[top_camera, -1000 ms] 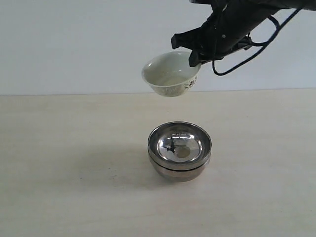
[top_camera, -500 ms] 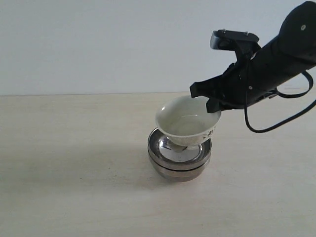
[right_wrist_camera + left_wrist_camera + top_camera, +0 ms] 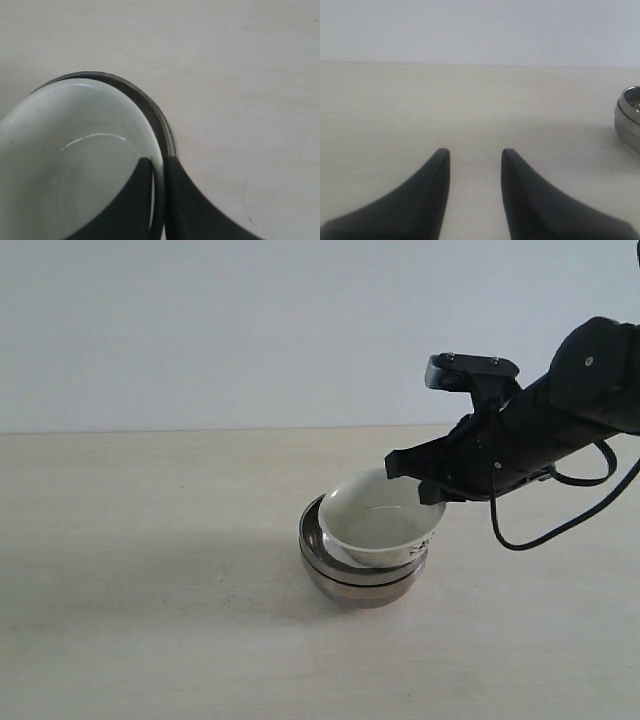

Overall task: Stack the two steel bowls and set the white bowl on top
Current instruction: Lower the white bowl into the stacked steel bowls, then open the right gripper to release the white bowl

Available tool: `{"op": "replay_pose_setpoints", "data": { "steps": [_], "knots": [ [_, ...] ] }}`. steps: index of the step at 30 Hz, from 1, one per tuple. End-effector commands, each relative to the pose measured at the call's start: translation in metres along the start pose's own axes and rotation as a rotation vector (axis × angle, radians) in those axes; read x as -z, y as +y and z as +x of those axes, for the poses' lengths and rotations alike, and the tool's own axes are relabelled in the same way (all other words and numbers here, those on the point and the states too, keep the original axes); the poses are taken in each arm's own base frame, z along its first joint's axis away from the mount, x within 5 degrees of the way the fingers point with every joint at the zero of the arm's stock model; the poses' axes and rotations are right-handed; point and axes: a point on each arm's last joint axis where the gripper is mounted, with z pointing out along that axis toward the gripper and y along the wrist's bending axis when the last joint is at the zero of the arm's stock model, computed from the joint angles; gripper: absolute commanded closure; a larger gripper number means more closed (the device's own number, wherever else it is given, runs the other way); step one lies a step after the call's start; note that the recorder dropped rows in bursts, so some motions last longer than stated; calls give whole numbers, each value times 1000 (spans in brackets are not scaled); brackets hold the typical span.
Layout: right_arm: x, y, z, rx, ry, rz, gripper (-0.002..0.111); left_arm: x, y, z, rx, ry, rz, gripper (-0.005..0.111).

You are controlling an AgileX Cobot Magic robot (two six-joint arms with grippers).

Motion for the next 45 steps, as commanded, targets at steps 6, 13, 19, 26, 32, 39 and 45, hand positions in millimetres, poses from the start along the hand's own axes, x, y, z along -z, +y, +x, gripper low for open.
{"op": "replay_pose_setpoints", "data": {
  "steps": [6,13,19,26,32,39,45],
  "knots": [
    [-7,-3,-1,19,-27,15,108,0,0,1,-1,1,-2,74],
    [-25,9,4,63,-37,11,108,0,0,1,-1,1,-2,74],
    [-25,13,5,75,-37,6,108,0,0,1,-1,1,-2,74],
    [-25,13,6,77,-28,4,108,0,0,1,-1,1,-2,74],
    [-25,13,5,61,-39,6,65,0,0,1,-1,1,-2,74],
    [7,25,-13,95,-91,-37,72,0,0,1,-1,1,-2,74],
    [5,70,21,323,131,-160,108,0,0,1,-1,1,-2,74]
  ]
}}
